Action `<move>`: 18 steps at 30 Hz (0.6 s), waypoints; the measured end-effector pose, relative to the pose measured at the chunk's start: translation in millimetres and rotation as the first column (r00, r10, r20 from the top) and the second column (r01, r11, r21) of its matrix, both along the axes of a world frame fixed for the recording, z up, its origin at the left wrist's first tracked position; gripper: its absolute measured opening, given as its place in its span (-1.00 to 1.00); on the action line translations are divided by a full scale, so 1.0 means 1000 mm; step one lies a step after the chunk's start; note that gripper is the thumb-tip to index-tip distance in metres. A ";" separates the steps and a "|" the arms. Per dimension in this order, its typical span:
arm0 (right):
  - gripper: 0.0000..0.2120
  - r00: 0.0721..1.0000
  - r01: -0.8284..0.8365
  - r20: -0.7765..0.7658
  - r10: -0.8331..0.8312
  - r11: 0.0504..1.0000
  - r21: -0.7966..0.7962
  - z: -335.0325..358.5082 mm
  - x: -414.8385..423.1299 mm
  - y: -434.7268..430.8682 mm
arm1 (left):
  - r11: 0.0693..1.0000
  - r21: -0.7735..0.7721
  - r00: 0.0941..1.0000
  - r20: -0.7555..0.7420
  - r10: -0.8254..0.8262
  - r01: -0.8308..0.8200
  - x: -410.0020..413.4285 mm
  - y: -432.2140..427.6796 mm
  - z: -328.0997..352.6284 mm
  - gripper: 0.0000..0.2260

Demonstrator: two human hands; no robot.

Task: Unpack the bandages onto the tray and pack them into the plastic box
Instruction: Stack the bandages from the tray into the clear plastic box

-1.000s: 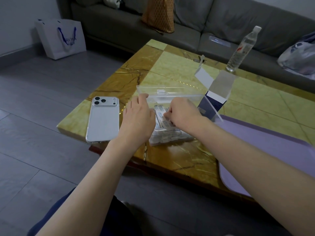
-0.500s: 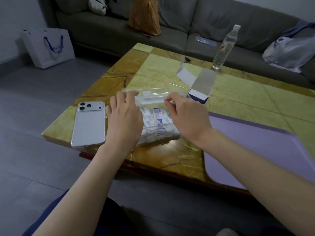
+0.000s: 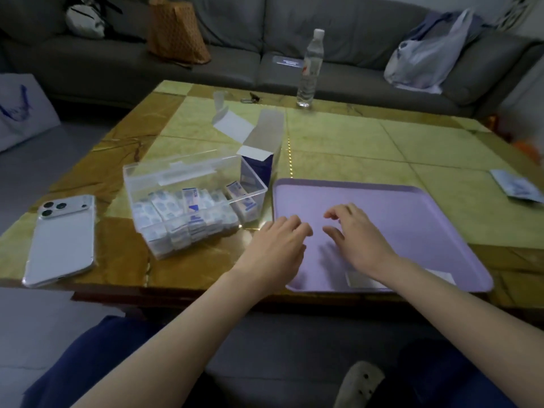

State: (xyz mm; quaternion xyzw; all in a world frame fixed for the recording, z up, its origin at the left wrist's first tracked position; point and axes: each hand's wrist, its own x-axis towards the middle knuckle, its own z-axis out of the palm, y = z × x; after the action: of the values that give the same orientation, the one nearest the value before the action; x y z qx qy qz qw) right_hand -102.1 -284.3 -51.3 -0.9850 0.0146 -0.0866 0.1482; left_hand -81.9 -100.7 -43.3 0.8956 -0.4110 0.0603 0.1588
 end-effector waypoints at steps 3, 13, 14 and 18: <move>-0.64 0.988 0.110 -0.109 -0.111 0.994 -0.013 0.002 -0.019 -0.038 | 0.996 0.067 0.996 -0.069 -0.052 0.057 -0.004 -0.031 -0.011 -0.67; -0.44 0.895 0.181 -0.419 -0.151 0.983 0.032 0.003 -0.074 -0.126 | 0.950 0.208 0.951 -0.253 -0.179 0.234 -0.008 -0.113 -0.019 -0.35; -0.47 0.894 0.172 -0.423 -0.148 0.985 0.019 0.002 -0.076 -0.131 | 0.943 0.232 0.949 -0.263 -0.176 0.239 -0.007 -0.115 -0.019 -0.32; -0.65 0.891 0.244 -0.406 -0.202 0.968 0.053 0.006 -0.084 -0.145 | 0.920 0.322 0.956 -0.259 -0.140 0.222 -0.003 -0.130 -0.012 -0.35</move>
State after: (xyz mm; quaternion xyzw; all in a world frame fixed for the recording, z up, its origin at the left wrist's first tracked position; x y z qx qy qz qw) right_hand -186.2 -429.7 -45.0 -0.9649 0.1619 0.0993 0.1817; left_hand -84.6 -231.1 -55.4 0.8682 -0.4756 -0.1325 0.0498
